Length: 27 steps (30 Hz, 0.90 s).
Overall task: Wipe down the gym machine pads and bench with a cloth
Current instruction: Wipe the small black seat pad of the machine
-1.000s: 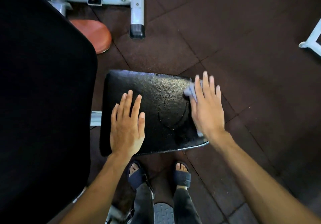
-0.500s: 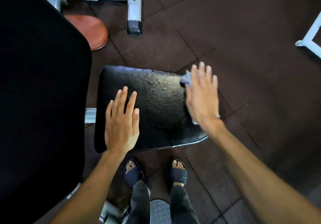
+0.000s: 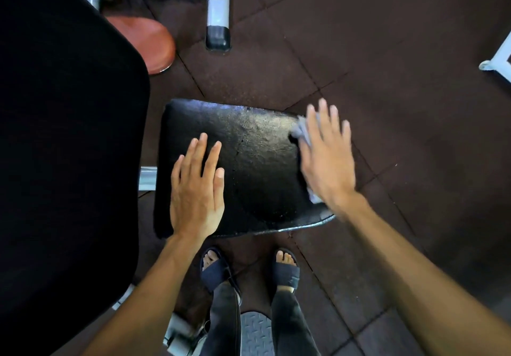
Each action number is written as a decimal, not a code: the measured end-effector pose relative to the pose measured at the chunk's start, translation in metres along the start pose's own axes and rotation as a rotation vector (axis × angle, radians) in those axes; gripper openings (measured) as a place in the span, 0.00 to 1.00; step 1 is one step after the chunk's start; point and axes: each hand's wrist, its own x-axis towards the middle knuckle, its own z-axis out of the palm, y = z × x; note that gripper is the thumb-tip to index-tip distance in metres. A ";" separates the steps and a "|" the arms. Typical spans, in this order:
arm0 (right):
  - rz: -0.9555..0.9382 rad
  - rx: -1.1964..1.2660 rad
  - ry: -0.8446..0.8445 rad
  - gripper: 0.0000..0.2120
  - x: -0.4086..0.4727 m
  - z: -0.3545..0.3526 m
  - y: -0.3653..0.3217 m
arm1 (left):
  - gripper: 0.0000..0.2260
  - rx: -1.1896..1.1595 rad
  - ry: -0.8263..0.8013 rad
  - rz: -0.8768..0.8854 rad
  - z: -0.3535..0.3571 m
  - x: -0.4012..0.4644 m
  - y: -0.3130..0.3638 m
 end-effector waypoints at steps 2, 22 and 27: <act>-0.004 0.064 0.007 0.27 0.021 0.009 -0.044 | 0.22 -0.002 0.000 -0.002 0.000 0.000 -0.002; -0.040 0.093 0.030 0.25 -0.035 0.014 -0.001 | 0.25 -0.118 0.068 0.045 -0.012 -0.024 0.076; -0.042 0.124 0.036 0.24 -0.035 0.017 0.009 | 0.25 0.060 -0.077 0.067 0.017 0.006 0.093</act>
